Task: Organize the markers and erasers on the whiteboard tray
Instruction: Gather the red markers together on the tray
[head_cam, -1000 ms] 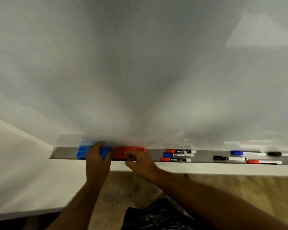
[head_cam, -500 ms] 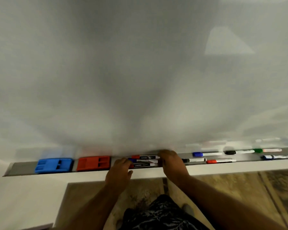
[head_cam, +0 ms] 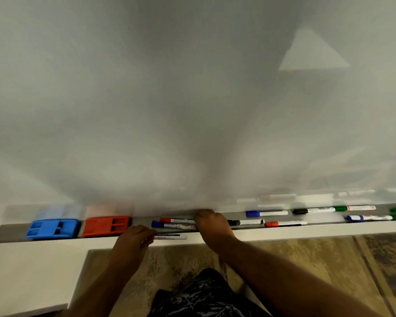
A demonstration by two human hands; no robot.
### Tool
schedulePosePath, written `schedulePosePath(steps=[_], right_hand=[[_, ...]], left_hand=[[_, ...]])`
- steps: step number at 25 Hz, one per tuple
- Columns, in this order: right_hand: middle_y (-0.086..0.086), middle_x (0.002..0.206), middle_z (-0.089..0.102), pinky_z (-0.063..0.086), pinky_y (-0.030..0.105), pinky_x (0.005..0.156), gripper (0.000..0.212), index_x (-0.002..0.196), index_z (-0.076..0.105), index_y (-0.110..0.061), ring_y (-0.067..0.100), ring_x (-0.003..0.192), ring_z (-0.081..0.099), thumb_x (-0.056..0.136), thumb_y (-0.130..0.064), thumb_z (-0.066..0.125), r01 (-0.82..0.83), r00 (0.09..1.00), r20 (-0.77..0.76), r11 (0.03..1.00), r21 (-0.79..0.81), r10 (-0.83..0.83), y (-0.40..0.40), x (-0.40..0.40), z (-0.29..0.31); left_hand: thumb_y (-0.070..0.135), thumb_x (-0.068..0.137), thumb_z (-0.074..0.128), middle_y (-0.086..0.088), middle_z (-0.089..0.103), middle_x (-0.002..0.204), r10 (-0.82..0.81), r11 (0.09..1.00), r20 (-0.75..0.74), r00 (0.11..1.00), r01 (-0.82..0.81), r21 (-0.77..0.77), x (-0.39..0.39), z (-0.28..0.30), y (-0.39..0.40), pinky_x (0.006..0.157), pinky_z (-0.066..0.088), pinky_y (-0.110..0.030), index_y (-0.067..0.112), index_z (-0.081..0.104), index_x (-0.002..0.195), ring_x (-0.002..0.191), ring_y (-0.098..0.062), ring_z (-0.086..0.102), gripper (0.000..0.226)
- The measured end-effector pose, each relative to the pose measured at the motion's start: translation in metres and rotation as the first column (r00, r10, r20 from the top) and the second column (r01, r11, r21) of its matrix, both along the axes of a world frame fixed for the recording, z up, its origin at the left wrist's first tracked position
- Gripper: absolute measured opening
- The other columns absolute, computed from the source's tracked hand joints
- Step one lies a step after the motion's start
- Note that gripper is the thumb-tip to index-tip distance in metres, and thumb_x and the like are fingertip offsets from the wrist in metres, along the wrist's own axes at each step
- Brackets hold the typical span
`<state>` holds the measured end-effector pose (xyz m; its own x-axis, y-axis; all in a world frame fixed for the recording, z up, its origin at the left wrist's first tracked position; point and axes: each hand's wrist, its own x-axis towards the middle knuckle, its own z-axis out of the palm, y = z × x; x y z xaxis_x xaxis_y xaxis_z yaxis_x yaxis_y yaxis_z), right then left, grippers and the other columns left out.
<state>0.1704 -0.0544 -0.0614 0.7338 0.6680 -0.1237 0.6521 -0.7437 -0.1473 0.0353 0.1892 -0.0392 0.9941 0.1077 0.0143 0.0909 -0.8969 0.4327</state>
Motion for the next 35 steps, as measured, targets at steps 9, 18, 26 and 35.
schedulePosePath(steps=[9,18,26,35], right_hand=[[-0.006,0.098,0.073,0.062,0.03,0.083,0.011,0.108,0.067,-0.029,0.013,0.091,0.071,0.098,-0.023,0.067,0.694,0.675,-0.719,0.474,0.543,-0.164,-0.045,-0.014,0.03],[0.002,0.083,0.061,0.054,0.025,0.066,0.017,0.108,0.056,-0.023,0.017,0.073,0.061,0.11,-0.033,0.043,0.634,0.773,-0.613,0.171,0.754,-0.163,-0.155,0.004,0.077],[-0.011,0.1,0.064,0.052,0.031,0.074,0.017,0.11,0.062,-0.03,0.012,0.087,0.064,0.095,-0.029,0.07,0.377,0.914,-0.247,0.899,0.222,-0.322,-0.265,0.05,0.037],[-0.011,0.131,0.056,0.056,0.035,0.077,0.024,0.116,0.066,-0.028,0.02,0.099,0.069,0.093,-0.037,0.07,0.204,0.968,-0.135,0.978,-0.051,-0.209,-0.3,0.081,0.021]], left_hand=[[0.014,0.092,0.073,0.001,0.07,0.098,0.046,0.995,-0.078,0.996,-0.052,-0.082,0.006,0.006,-0.032,0.075,0.044,-0.025,0.022,0.073,0.115,0.086,-0.012,0.06,0.025],[0.035,0.1,0.059,0.01,0.066,0.109,-0.072,0.988,-0.118,0.99,0.055,-0.143,0.051,-0.009,-0.089,0.081,0.041,-0.019,0.031,0.065,0.123,0.095,-0.004,0.057,0.024],[0.035,0.099,0.06,0.009,0.067,0.106,-0.085,0.991,-0.086,0.993,0.075,-0.109,0.086,-0.015,-0.157,0.08,0.041,-0.021,0.034,0.067,0.12,0.093,-0.005,0.052,0.022],[0.028,0.097,0.064,0.0,0.069,0.115,0.052,0.987,-0.08,0.995,-0.064,-0.146,0.096,-0.024,-0.216,0.088,0.046,-0.025,0.023,0.068,0.124,0.101,-0.014,0.061,0.027]])
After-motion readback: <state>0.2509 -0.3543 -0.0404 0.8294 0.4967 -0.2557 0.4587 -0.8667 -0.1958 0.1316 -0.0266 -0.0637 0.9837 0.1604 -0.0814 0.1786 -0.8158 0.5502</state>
